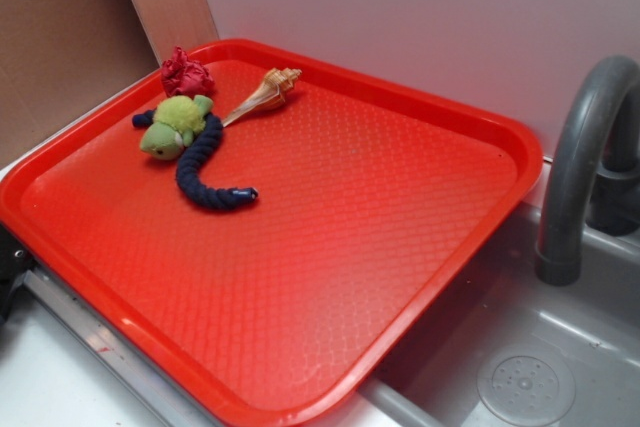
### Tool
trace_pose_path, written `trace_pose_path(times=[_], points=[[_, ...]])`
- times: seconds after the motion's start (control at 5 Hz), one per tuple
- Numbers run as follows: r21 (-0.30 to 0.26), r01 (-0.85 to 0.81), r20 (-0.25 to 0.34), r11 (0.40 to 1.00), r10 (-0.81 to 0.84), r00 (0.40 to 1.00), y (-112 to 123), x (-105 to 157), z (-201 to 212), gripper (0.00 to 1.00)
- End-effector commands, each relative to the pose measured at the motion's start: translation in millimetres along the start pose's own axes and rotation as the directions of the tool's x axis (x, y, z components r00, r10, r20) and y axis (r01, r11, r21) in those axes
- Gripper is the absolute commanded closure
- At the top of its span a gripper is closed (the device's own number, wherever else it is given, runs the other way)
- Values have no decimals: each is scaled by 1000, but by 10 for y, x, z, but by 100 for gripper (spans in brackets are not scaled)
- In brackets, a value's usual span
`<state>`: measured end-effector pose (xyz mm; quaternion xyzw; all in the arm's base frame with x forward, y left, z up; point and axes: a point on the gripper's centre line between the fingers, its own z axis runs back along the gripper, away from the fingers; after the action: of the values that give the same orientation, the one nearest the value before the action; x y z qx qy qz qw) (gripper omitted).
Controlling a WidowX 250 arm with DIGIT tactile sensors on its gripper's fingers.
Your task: Grab the green animal.
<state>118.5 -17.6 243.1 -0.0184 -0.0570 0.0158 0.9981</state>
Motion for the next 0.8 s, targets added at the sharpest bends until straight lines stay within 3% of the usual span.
trace_pose_path(times=[0.0,0.6], points=[[0,0,0,1000,0,1000,0,0,0,0],[-27,-154,76,988,155,985,152,626,-589,0]])
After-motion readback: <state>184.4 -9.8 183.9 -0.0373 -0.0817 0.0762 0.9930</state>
